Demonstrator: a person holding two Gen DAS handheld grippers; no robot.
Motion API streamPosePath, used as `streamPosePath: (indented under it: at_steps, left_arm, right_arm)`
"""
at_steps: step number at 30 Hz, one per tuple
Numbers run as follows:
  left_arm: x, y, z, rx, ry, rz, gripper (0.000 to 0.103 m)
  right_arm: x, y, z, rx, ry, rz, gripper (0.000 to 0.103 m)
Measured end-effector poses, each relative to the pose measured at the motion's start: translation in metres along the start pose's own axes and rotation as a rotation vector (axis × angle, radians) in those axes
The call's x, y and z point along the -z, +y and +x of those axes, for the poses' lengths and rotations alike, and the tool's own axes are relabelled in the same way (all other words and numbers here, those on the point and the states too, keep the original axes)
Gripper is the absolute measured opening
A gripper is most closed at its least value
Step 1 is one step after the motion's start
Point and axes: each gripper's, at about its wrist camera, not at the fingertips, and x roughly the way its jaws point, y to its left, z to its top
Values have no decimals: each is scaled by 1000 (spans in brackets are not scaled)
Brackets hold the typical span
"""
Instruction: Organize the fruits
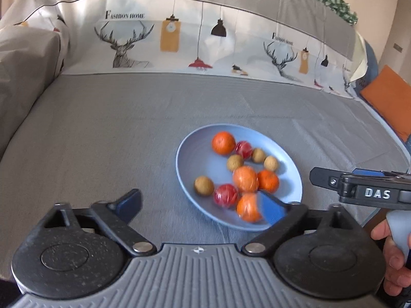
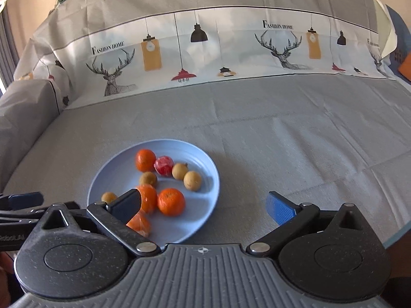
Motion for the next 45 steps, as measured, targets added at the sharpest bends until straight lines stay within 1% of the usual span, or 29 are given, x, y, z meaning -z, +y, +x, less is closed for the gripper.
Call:
streamPosePath:
  at_steps: [3, 7, 11, 17, 31, 45]
  left_arm:
    - [-2, 1, -1, -9, -11, 10, 102]
    - [-3, 9, 7, -33, 31, -28, 102]
    - [-5, 15, 13, -47, 49, -52, 102]
    - [-6, 13, 16, -72, 60, -45, 102]
    - [-6, 11, 26, -44, 91, -42, 102]
    - [-5, 7, 29, -34, 95, -26, 102]
  right_arm:
    - [2, 2, 7, 18, 27, -13, 102]
    - [4, 5, 17, 24, 53, -15, 102]
    - [5, 7, 22, 30, 64, -27, 102]
    - [4, 8, 26, 30, 71, -36, 102]
    - [3, 14, 36, 21, 93, -46, 102]
    - [2, 14, 41, 11, 111, -43, 102]
